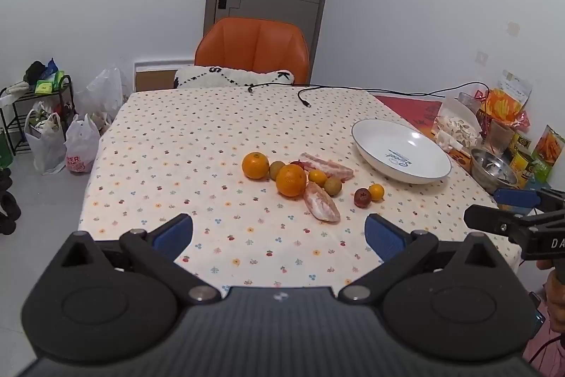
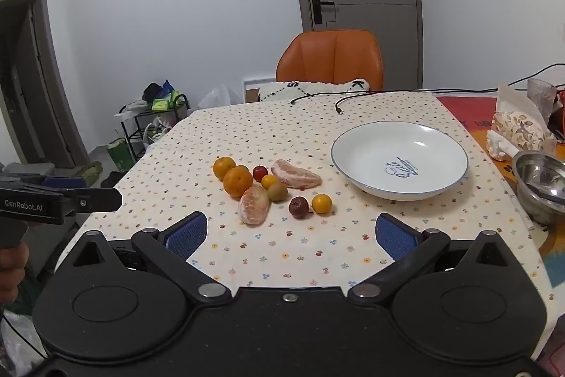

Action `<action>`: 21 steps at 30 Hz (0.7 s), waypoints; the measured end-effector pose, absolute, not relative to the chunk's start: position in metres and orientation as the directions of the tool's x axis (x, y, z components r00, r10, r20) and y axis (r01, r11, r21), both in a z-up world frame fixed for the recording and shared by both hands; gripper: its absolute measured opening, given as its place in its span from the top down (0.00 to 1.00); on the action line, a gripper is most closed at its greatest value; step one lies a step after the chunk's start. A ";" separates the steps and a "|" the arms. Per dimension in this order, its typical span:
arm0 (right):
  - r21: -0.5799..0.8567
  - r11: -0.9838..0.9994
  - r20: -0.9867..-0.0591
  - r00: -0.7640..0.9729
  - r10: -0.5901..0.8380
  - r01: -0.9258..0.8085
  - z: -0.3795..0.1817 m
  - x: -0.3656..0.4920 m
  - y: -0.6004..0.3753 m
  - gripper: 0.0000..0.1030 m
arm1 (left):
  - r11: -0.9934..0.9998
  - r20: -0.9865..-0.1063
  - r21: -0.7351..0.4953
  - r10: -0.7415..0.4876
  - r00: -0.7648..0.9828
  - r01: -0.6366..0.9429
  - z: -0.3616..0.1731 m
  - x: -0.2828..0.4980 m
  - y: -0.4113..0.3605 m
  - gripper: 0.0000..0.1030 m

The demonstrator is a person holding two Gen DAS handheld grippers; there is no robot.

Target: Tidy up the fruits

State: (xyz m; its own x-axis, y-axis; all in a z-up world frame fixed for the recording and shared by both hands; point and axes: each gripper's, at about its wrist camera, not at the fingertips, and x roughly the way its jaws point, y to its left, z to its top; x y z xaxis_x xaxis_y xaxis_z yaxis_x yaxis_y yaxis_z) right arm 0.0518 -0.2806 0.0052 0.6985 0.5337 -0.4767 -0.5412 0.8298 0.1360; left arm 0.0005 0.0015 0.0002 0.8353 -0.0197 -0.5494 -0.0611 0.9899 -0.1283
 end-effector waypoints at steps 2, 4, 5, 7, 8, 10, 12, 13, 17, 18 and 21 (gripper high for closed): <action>0.134 0.831 -0.475 0.701 0.532 -0.540 0.005 0.052 -0.280 0.00 | 0.990 -0.548 -0.127 -0.023 0.836 -0.056 0.000 0.000 0.001 0.00; 0.130 0.834 -0.478 0.703 0.526 -0.536 0.006 0.052 -0.279 0.00 | 0.991 -0.548 -0.126 -0.024 0.836 -0.054 0.000 0.000 0.001 0.00; 0.125 0.836 -0.479 0.705 0.523 -0.534 0.006 0.051 -0.278 0.00 | 0.990 -0.547 -0.127 -0.024 0.837 -0.054 0.001 0.000 0.001 0.00; 0.121 0.834 -0.479 0.705 0.524 -0.538 0.005 0.051 -0.277 0.00 | 0.990 -0.543 -0.127 -0.021 0.839 -0.057 0.002 0.000 0.002 0.00; 0.121 0.834 -0.480 0.703 0.525 -0.539 0.005 0.051 -0.277 0.00 | 0.990 -0.541 -0.127 -0.019 0.841 -0.059 0.003 -0.001 0.002 0.00; 0.121 0.832 -0.482 0.700 0.527 -0.542 0.005 0.051 -0.276 0.00 | 0.990 -0.536 -0.128 -0.017 0.844 -0.061 0.004 -0.001 0.001 0.00; 0.121 0.832 -0.483 0.700 0.526 -0.541 0.005 0.050 -0.277 0.00 | 0.990 -0.535 -0.127 -0.018 0.845 -0.060 0.005 -0.002 0.001 0.00; 0.122 0.832 -0.483 0.701 0.526 -0.541 0.005 0.050 -0.277 0.00 | 0.990 -0.535 -0.125 -0.018 0.845 -0.058 0.006 -0.002 0.000 0.00; 0.126 0.833 -0.480 0.701 0.527 -0.539 0.006 0.050 -0.279 0.00 | 0.991 -0.531 -0.121 -0.020 0.847 -0.053 0.007 -0.002 -0.001 0.00; 0.125 0.833 -0.480 0.702 0.527 -0.539 0.006 0.050 -0.279 0.00 | 0.991 -0.530 -0.121 -0.020 0.848 -0.052 0.008 -0.003 -0.001 0.00; 0.125 0.833 -0.477 0.703 0.528 -0.540 0.007 0.050 -0.279 0.00 | 0.992 -0.526 -0.116 -0.019 0.850 -0.050 0.009 -0.003 -0.003 0.00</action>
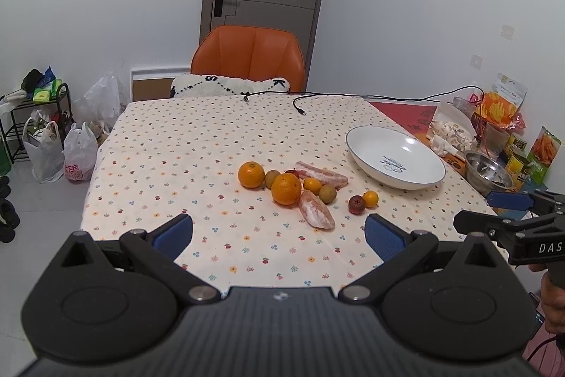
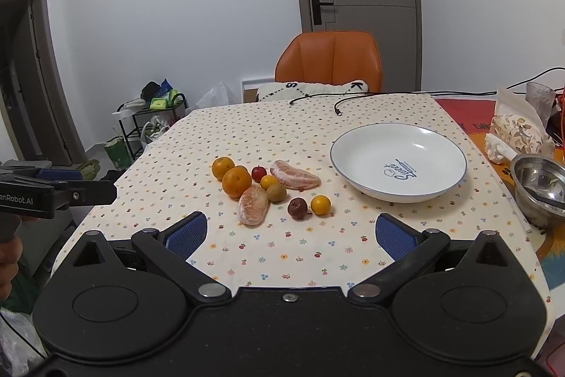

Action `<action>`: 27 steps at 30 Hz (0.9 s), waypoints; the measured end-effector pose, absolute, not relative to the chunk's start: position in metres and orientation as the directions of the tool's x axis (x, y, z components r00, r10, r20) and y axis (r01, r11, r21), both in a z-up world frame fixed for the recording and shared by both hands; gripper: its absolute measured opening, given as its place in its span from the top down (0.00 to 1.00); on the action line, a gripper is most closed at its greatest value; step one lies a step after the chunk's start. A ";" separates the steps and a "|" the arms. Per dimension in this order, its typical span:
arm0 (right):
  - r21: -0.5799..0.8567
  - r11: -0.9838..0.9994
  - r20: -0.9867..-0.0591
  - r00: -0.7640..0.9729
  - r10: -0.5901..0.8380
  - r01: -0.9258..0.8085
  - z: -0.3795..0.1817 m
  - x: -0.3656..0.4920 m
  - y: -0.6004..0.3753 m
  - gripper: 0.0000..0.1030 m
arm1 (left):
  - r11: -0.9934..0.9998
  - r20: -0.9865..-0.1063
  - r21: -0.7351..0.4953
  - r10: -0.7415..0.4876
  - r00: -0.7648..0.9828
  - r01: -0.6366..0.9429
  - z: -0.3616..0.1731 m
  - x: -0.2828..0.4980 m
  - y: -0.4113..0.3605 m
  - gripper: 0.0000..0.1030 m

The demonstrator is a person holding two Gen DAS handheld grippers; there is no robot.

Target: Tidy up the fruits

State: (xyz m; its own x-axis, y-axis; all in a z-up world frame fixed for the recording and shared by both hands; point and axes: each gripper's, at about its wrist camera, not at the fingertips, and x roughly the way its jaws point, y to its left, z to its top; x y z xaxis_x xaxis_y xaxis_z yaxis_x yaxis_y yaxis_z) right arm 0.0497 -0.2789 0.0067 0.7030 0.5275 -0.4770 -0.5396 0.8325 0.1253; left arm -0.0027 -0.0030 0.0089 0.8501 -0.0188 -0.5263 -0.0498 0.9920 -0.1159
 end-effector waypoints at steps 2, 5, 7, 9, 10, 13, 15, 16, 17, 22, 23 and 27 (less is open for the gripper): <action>0.126 0.834 -0.476 0.705 0.526 -0.537 0.007 0.050 -0.281 0.00 | 0.992 -0.525 -0.114 -0.018 0.851 -0.050 0.010 -0.003 -0.003 0.00; 0.144 0.834 -0.478 0.701 0.529 -0.532 0.007 0.052 -0.283 0.00 | 0.992 -0.524 -0.115 -0.017 0.852 -0.051 0.010 -0.003 -0.003 0.00; 0.150 0.835 -0.478 0.701 0.529 -0.529 0.008 0.053 -0.284 0.00 | 0.992 -0.522 -0.117 -0.017 0.853 -0.052 0.011 -0.003 -0.003 0.00; 0.147 0.835 -0.478 0.701 0.529 -0.530 0.008 0.052 -0.284 0.00 | 0.992 -0.520 -0.116 -0.017 0.854 -0.050 0.011 -0.003 -0.003 0.00; 0.146 0.834 -0.477 0.701 0.530 -0.532 0.008 0.052 -0.284 0.00 | 0.992 -0.521 -0.115 -0.016 0.854 -0.052 0.011 -0.003 -0.002 0.00; 0.149 0.832 -0.476 0.699 0.533 -0.534 0.008 0.052 -0.284 0.00 | 0.992 -0.518 -0.113 -0.014 0.855 -0.053 0.012 -0.004 -0.002 0.00; 0.149 0.834 -0.477 0.700 0.532 -0.532 0.009 0.053 -0.284 0.00 | 0.992 -0.518 -0.114 -0.012 0.856 -0.055 0.012 -0.004 -0.002 0.00; 0.149 0.834 -0.476 0.701 0.531 -0.531 0.010 0.053 -0.284 0.00 | 0.992 -0.519 -0.116 -0.011 0.854 -0.057 0.011 -0.004 -0.001 0.00; 0.148 0.834 -0.473 0.702 0.532 -0.532 0.010 0.052 -0.284 0.00 | 0.991 -0.521 -0.117 -0.013 0.853 -0.057 0.011 -0.004 -0.001 0.00; 0.148 0.834 -0.477 0.700 0.531 -0.531 0.009 0.052 -0.284 0.00 | 0.992 -0.519 -0.114 -0.011 0.855 -0.056 0.012 -0.005 -0.001 0.00; 0.149 0.834 -0.478 0.700 0.531 -0.531 0.009 0.053 -0.284 0.00 | 0.992 -0.519 -0.114 -0.011 0.855 -0.057 0.012 -0.005 -0.001 0.00; 0.150 0.832 -0.477 0.698 0.534 -0.534 0.010 0.051 -0.284 0.00 | 0.992 -0.518 -0.115 -0.010 0.855 -0.058 0.012 -0.005 -0.002 0.00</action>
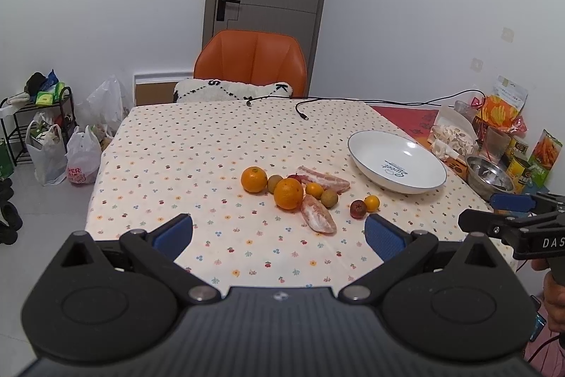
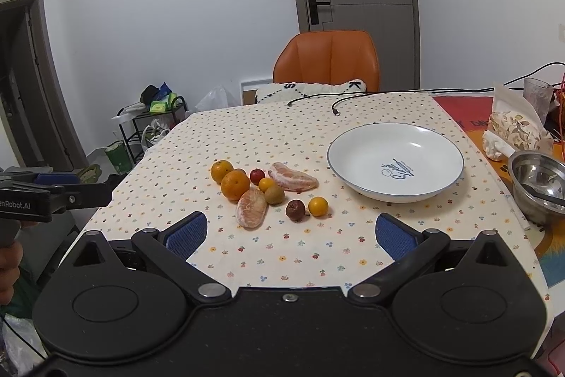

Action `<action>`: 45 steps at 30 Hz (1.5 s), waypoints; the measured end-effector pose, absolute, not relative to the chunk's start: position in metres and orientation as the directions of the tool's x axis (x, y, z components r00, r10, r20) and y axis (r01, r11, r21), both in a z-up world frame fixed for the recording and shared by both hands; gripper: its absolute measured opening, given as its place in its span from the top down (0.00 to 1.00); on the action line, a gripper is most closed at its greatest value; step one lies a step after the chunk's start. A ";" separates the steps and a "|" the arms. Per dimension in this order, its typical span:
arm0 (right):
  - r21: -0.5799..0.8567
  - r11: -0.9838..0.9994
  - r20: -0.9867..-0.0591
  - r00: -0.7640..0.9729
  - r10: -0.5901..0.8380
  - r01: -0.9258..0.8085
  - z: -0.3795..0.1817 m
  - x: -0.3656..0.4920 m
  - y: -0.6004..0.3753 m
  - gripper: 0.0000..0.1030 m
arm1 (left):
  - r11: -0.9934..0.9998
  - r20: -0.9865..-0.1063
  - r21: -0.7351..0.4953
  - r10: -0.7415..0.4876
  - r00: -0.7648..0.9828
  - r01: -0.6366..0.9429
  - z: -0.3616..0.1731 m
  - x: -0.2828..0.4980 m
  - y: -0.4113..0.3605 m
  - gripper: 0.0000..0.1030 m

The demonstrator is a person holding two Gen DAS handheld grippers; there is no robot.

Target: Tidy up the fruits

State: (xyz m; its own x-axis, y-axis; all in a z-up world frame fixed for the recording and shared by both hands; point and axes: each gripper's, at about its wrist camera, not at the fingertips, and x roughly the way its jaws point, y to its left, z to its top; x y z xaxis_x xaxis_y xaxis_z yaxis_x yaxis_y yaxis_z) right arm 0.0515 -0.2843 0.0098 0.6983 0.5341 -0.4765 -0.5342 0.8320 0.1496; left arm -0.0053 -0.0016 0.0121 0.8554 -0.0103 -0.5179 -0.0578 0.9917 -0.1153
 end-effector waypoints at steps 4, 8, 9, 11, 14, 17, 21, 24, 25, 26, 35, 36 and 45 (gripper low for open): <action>0.150 0.831 -0.477 0.697 0.535 -0.536 0.010 0.051 -0.284 0.00 | 0.992 -0.518 -0.116 -0.010 0.855 -0.058 0.012 -0.006 -0.002 0.00; 0.178 0.822 -0.474 0.684 0.554 -0.542 0.011 0.051 -0.285 0.00 | 0.991 -0.519 -0.118 -0.011 0.855 -0.058 0.012 -0.007 -0.001 0.00; 0.187 0.819 -0.474 0.680 0.559 -0.543 0.012 0.051 -0.286 0.00 | 0.991 -0.518 -0.119 -0.012 0.855 -0.058 0.012 -0.007 -0.001 0.00; 0.201 0.814 -0.472 0.675 0.568 -0.545 0.014 0.051 -0.286 0.00 | 0.990 -0.520 -0.125 -0.012 0.854 -0.062 0.011 -0.006 0.000 0.00; 0.206 0.814 -0.469 0.676 0.569 -0.542 0.015 0.051 -0.287 0.00 | 0.990 -0.522 -0.129 -0.013 0.853 -0.064 0.010 -0.005 0.000 0.00; 0.214 0.815 -0.470 0.675 0.569 -0.539 0.016 0.051 -0.288 0.00 | 0.990 -0.526 -0.126 -0.013 0.850 -0.063 0.009 -0.004 -0.001 0.00; 0.234 0.813 -0.475 0.667 0.573 -0.533 0.013 0.053 -0.290 0.00 | 0.991 -0.524 -0.123 -0.013 0.852 -0.061 0.008 -0.004 -0.002 0.00; 0.248 0.804 -0.482 0.652 0.586 -0.540 0.011 0.055 -0.290 0.00 | 0.991 -0.528 -0.122 -0.014 0.849 -0.059 0.006 -0.002 -0.002 0.00; 0.247 0.803 -0.483 0.650 0.587 -0.542 0.010 0.055 -0.290 0.00 | 0.991 -0.530 -0.123 -0.016 0.848 -0.059 0.005 -0.001 -0.002 0.00; 0.244 0.805 -0.483 0.652 0.585 -0.541 0.009 0.055 -0.290 0.00 | 0.990 -0.533 -0.126 -0.019 0.846 -0.057 0.003 0.000 -0.003 0.00; 0.235 0.820 -0.507 0.654 0.561 -0.522 -0.005 0.068 -0.292 0.00 | 0.985 -0.552 -0.167 -0.050 0.833 -0.052 -0.013 0.019 -0.004 0.00; 0.238 0.821 -0.509 0.653 0.561 -0.519 -0.007 0.070 -0.293 0.00 | 0.984 -0.554 -0.170 -0.052 0.831 -0.051 -0.014 0.021 -0.005 0.00; 0.260 0.830 -0.530 0.646 0.550 -0.493 -0.029 0.087 -0.297 0.00 | 0.976 -0.557 -0.213 -0.095 0.825 -0.031 -0.032 0.039 -0.006 0.01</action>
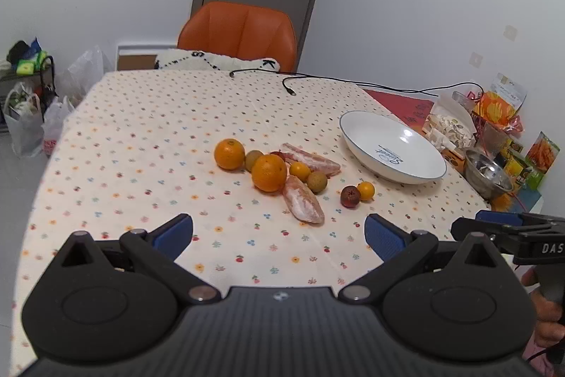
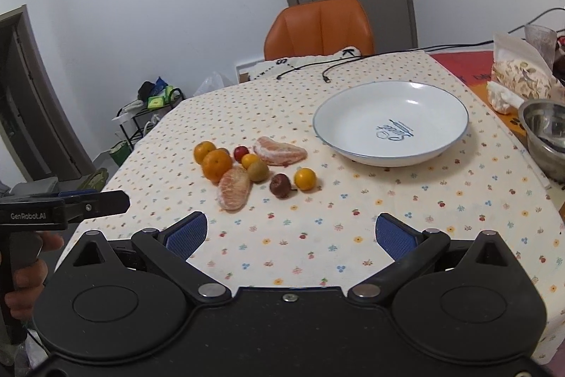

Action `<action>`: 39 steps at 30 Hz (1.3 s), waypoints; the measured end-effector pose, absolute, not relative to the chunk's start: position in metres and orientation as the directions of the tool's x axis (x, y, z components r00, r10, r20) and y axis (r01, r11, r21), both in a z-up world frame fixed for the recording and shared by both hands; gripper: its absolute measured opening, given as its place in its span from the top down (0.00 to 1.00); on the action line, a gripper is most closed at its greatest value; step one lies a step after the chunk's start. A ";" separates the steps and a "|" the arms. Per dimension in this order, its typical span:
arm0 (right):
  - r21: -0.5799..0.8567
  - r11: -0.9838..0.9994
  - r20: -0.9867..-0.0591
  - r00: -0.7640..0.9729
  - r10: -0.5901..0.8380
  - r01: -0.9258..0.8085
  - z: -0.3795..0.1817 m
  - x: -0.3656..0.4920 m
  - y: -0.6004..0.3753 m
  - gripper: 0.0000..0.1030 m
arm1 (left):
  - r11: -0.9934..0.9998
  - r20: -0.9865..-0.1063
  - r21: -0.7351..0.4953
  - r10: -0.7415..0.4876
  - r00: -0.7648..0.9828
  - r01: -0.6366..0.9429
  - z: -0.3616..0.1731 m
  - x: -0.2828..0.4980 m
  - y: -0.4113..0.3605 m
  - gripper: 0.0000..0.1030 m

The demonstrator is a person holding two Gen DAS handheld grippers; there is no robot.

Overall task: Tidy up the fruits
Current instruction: 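Lower the left tool toward the pink pomelo segment while the right tool approaches a kumquat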

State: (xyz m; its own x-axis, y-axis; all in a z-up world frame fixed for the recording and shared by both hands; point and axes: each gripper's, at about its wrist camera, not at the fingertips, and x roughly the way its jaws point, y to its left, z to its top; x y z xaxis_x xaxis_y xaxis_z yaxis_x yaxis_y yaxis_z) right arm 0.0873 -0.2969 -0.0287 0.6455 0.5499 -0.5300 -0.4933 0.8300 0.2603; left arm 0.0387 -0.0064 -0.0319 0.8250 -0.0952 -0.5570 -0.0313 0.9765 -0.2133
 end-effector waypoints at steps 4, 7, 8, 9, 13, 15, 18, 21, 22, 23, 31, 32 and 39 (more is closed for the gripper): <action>0.264 0.840 -0.516 0.666 0.539 -0.475 -0.036 0.095 -0.299 0.04 | 0.968 -0.551 -0.248 -0.113 0.827 -0.033 -0.040 0.047 -0.003 0.02; 0.274 0.846 -0.512 0.675 0.532 -0.459 -0.040 0.103 -0.300 0.13 | 0.966 -0.553 -0.255 -0.111 0.826 -0.041 -0.046 0.054 0.000 0.03; 0.281 0.845 -0.510 0.675 0.534 -0.456 -0.042 0.106 -0.300 0.14 | 0.966 -0.555 -0.255 -0.111 0.824 -0.041 -0.047 0.057 0.001 0.03; 0.287 0.843 -0.509 0.673 0.537 -0.455 -0.044 0.108 -0.299 0.14 | 0.966 -0.555 -0.256 -0.114 0.824 -0.039 -0.049 0.059 0.001 0.04; 0.291 0.841 -0.516 0.666 0.539 -0.456 -0.051 0.116 -0.294 0.21 | 0.966 -0.562 -0.257 -0.118 0.818 -0.037 -0.056 0.071 -0.001 0.08; 0.297 0.840 -0.521 0.660 0.541 -0.455 -0.055 0.121 -0.293 0.23 | 0.967 -0.569 -0.250 -0.112 0.815 -0.041 -0.059 0.076 -0.002 0.11; 0.313 0.836 -0.528 0.649 0.548 -0.451 -0.059 0.128 -0.292 0.26 | 0.969 -0.577 -0.244 -0.110 0.809 -0.043 -0.063 0.084 -0.003 0.12; 0.311 0.835 -0.535 0.642 0.549 -0.454 -0.061 0.134 -0.291 0.29 | 0.968 -0.585 -0.248 -0.109 0.804 -0.049 -0.066 0.092 -0.002 0.14; 0.308 0.836 -0.538 0.641 0.547 -0.454 -0.062 0.135 -0.290 0.30 | 0.967 -0.588 -0.249 -0.110 0.802 -0.050 -0.068 0.095 -0.002 0.16; 0.306 0.837 -0.541 0.641 0.545 -0.454 -0.063 0.137 -0.289 0.32 | 0.967 -0.590 -0.250 -0.112 0.799 -0.049 -0.069 0.097 -0.003 0.17; 0.293 0.842 -0.556 0.636 0.535 -0.453 -0.070 0.154 -0.281 0.43 | 0.963 -0.605 -0.266 -0.140 0.784 -0.033 -0.077 0.121 -0.012 0.30; 0.293 0.841 -0.557 0.634 0.537 -0.455 -0.070 0.157 -0.280 0.44 | 0.963 -0.606 -0.267 -0.144 0.782 -0.030 -0.077 0.123 -0.013 0.32; 0.295 0.833 -0.570 0.613 0.547 -0.468 -0.076 0.168 -0.269 0.55 | 0.961 -0.623 -0.275 -0.167 0.764 -0.013 -0.082 0.138 -0.019 0.38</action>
State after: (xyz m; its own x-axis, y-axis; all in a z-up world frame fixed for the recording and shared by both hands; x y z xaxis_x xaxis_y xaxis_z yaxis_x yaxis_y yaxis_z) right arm 0.1682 -0.2695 -0.0755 0.6131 0.5469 -0.5701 -0.4682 0.8328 0.2953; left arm 0.1378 -0.0188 -0.0822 0.7645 -0.1673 -0.6226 -0.0134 0.9614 -0.2749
